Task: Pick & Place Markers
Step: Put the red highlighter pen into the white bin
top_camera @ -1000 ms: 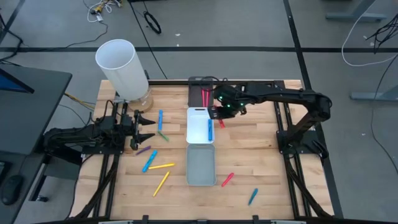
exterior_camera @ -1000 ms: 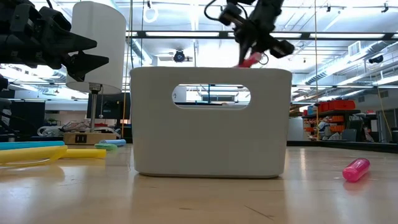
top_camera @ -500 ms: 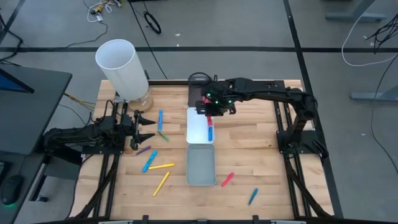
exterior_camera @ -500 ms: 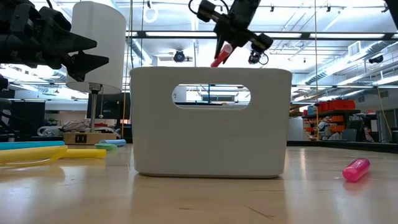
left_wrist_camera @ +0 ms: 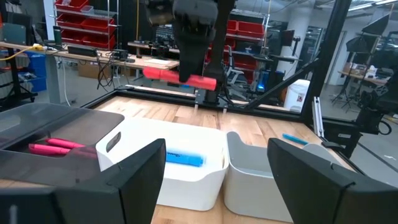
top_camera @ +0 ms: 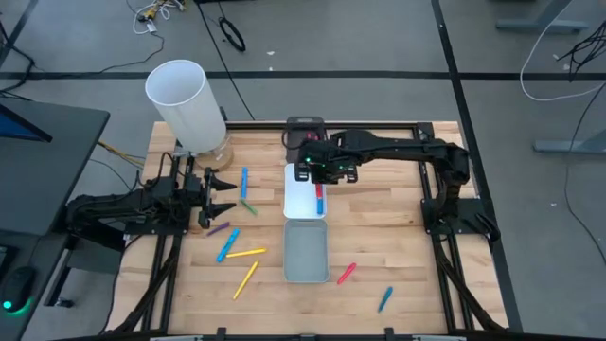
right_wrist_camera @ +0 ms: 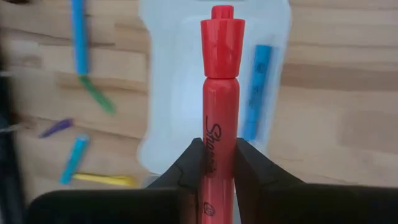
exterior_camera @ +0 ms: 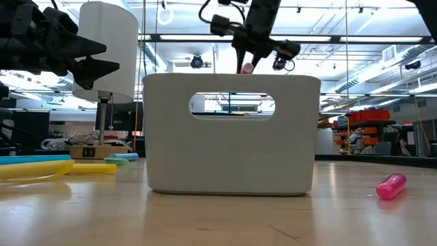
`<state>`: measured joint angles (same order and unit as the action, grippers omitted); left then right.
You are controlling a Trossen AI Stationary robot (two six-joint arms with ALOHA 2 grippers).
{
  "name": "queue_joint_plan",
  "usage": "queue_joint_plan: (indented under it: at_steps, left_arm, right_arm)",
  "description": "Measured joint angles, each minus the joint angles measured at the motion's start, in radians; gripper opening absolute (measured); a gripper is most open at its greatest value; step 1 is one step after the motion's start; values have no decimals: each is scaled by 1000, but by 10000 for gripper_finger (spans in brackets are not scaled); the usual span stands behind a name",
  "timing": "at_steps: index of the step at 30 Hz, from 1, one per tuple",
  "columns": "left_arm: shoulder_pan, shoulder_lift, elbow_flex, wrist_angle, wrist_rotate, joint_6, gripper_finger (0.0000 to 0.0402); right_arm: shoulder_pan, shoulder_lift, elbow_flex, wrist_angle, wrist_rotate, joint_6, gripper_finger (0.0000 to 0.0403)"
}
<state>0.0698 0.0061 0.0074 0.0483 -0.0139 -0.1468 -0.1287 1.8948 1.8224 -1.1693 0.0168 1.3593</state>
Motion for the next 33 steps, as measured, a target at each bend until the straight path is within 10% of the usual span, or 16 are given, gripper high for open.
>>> queue_joint_plan:
  at_steps: [33]
  left_arm:
    - [0,0,0,0,0,0,288]
  right_arm:
    - [-6,275,-1,78,-35,22,52]
